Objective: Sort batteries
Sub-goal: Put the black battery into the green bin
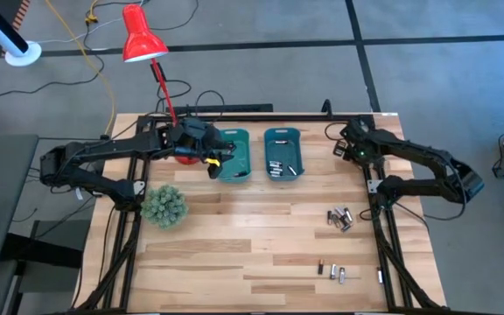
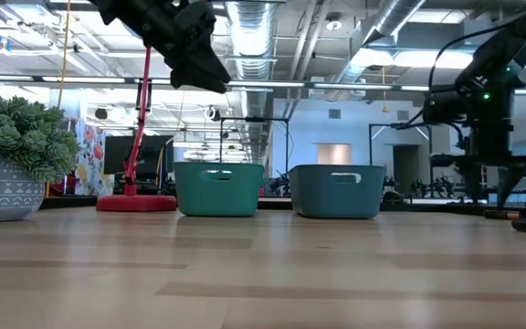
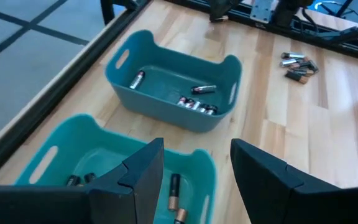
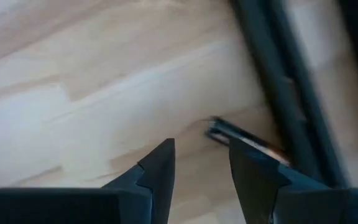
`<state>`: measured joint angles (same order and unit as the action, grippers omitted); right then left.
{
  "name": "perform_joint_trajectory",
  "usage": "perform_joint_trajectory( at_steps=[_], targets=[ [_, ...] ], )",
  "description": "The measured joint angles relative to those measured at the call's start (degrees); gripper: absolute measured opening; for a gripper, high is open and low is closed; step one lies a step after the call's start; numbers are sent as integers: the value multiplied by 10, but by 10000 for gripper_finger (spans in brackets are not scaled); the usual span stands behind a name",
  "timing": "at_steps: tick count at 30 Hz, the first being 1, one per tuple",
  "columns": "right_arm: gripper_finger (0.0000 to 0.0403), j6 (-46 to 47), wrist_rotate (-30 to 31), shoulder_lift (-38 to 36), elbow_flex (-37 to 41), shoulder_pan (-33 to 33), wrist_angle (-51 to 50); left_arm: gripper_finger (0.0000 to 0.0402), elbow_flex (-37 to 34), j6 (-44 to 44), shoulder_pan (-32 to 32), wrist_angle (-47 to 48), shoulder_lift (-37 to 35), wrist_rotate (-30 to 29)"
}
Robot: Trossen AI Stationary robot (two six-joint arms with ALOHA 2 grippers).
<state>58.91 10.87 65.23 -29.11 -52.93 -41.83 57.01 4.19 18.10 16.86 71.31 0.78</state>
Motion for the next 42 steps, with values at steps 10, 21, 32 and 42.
perform_joint_trajectory(
  at_steps=[10,21,32,42],
  targets=[
    [166,-10,53,0,1,-8,20,183,0,-16,21,5,0,0],
    [166,-28,15,57,34,-29,33,183,0,-16,36,4,0,2],
    [166,-132,-38,-25,42,-18,29,183,0,-16,36,3,0,2],
    [166,-246,-52,-59,41,22,34,183,0,1,35,0,0,2]
  ],
)
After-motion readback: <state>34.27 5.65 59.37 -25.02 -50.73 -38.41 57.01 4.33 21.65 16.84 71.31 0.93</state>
